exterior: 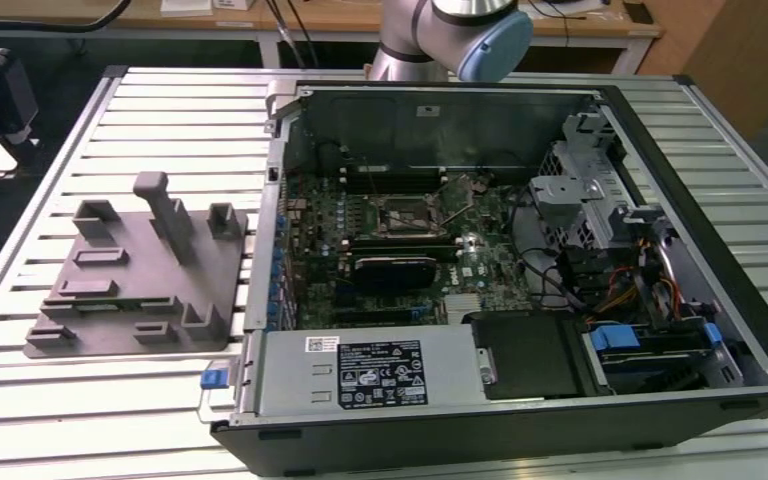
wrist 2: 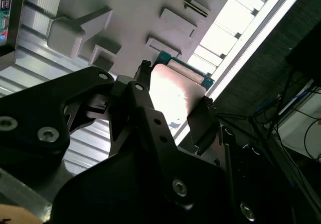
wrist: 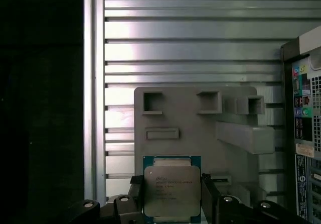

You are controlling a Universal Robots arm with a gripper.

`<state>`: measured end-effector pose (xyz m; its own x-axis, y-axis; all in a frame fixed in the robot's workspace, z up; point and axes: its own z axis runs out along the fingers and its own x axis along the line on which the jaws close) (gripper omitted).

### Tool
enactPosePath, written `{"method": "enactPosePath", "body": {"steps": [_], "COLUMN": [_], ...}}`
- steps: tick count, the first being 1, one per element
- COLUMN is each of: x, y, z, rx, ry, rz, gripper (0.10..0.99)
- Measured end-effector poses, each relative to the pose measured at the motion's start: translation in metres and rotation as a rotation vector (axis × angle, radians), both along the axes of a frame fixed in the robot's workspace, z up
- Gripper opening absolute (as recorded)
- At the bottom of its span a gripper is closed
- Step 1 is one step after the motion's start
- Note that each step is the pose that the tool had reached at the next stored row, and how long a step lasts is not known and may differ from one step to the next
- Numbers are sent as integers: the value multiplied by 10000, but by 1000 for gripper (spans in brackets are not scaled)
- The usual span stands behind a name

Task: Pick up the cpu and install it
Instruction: 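Pick up the cpu and move it towards the insertion slot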

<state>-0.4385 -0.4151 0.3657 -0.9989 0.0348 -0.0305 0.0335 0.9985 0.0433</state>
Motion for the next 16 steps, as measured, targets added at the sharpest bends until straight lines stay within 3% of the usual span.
{"method": "enactPosePath", "body": {"steps": [16], "x": [0], "y": [0], "z": [314], "rx": [0], "ry": [-2], "rz": [0], "gripper": [541]}}
